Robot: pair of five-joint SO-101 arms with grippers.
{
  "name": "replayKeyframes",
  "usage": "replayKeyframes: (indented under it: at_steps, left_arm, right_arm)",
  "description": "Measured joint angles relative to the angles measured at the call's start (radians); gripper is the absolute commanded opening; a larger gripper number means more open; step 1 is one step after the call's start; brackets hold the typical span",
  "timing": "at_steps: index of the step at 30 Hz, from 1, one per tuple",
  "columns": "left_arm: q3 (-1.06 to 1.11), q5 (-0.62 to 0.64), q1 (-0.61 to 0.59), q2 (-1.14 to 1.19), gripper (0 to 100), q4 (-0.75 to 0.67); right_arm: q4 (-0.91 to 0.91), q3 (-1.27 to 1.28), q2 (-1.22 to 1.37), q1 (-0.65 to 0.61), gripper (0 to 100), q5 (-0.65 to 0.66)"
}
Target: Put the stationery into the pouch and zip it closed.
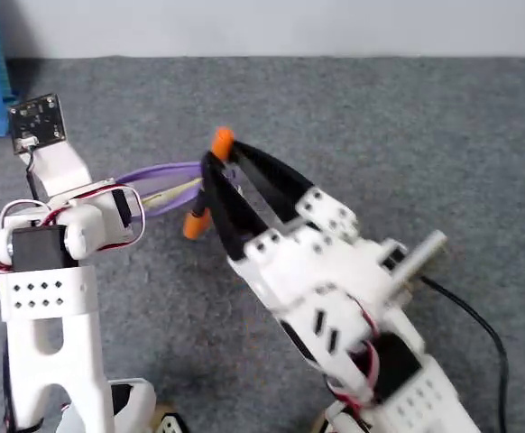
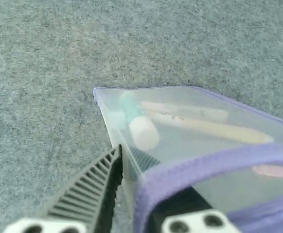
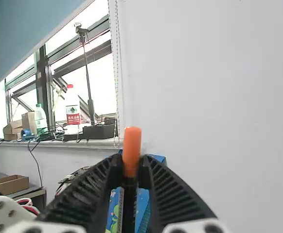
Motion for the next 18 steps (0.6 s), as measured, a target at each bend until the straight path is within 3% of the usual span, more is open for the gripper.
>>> replayKeyframes:
  at_steps: [11,16,18]
  left_arm:
    - [0.014,0.000,0.000,-0.002,1,0.000]
    - [0.014,0.000,-0.006,-0.002,1,0.000]
    - [0.014,0.000,-0.018,-0.002,1,0.000]
  right_arm:
    - [-0.413,0.005,0.362,0.000,0.8,0.000]
    - [-0.459,0.005,0.483,0.000,2.1,0.000]
    - [-0.459,0.011,0.516,0.000,9.5,0.000]
